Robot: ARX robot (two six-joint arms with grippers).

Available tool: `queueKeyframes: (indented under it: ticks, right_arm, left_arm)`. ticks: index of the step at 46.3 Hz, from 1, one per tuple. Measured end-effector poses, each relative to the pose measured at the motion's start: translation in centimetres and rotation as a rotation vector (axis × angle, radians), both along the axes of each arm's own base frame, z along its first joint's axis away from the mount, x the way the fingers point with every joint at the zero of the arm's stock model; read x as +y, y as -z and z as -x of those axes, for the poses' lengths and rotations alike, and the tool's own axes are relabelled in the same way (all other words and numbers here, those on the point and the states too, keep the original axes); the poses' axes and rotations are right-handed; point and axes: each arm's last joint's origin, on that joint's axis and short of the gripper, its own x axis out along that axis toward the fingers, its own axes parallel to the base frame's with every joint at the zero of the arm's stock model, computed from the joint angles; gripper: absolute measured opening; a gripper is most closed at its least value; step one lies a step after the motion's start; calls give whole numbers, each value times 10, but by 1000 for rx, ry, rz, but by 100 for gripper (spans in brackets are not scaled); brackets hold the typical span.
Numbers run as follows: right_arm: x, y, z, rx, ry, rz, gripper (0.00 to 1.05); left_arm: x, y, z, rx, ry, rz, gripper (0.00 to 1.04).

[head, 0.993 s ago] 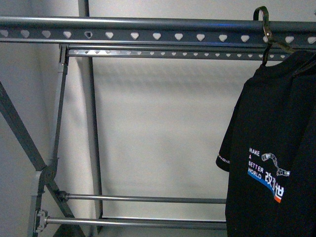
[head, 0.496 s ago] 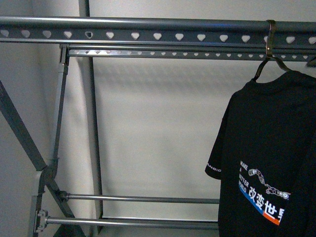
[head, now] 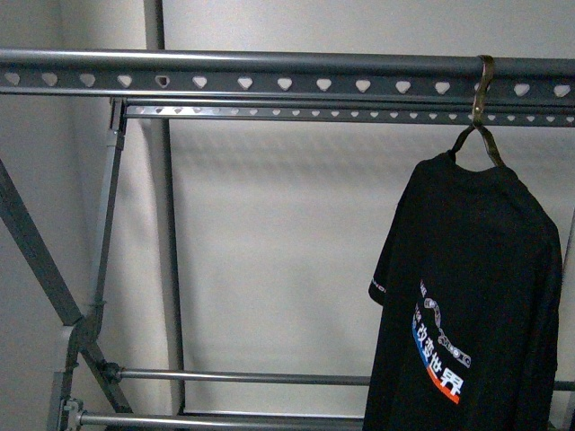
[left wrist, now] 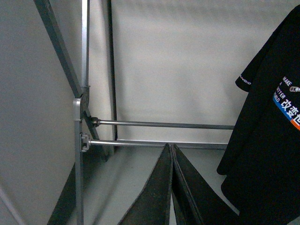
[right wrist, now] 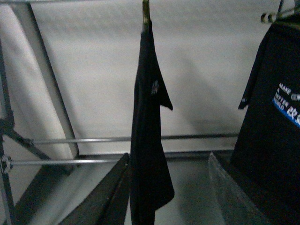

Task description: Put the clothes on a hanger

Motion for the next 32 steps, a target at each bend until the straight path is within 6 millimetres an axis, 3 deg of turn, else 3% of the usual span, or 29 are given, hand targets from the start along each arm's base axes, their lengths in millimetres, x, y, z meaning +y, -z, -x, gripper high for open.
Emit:
queueKeyframes:
  ticks: [5,10,15,32]
  right_arm:
    - [0,17,0,-4,-2,16,22]
    - [0,25,1,-11,-2,23,1]
    - [0,34,0,0,-2,23,2]
    - [0,50,1,-5,-2,23,2]
  left_arm:
    - [0,0,3,-1,0,0,4]
    - [0,0,6,0,0,0,4]
    - [0,4,14,18,0,0,4]
    - [0,3,16,6,0,0,4]
